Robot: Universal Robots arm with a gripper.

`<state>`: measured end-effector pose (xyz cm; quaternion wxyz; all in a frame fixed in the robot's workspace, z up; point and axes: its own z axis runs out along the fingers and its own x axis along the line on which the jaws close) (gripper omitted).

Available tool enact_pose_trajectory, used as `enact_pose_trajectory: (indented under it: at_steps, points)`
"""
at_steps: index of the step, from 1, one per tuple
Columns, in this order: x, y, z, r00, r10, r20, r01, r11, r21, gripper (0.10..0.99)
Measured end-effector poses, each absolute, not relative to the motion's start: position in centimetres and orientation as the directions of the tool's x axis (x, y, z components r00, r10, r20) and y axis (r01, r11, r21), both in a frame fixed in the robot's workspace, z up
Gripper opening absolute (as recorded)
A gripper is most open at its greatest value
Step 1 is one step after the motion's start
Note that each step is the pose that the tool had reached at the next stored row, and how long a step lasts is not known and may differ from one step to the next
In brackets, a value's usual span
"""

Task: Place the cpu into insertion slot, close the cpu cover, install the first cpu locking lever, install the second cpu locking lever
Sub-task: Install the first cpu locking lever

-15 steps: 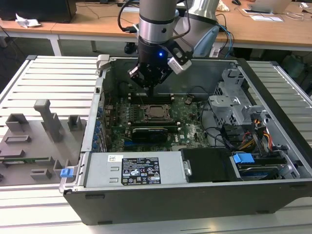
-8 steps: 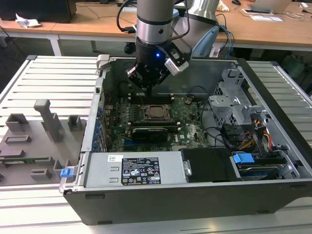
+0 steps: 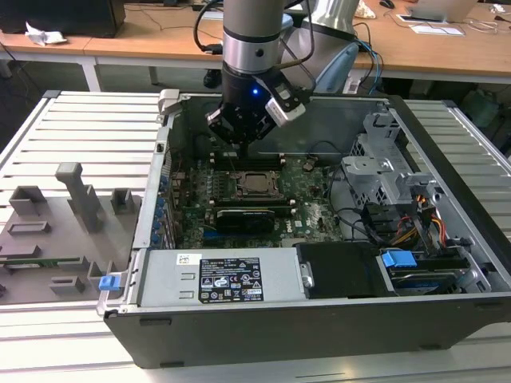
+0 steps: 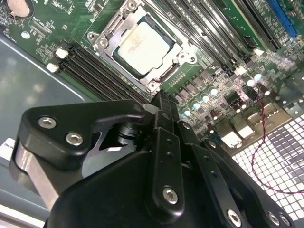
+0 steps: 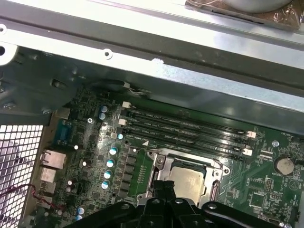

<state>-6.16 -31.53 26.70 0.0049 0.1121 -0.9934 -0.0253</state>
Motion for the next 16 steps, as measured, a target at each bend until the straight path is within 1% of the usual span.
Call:
enact_pose_trajectory:
  at_steps: [16]
  points:
    - [-9.3,-31.5,26.6,-0.975,-0.223,0.000,-0.223,0.974,0.051,0.106]
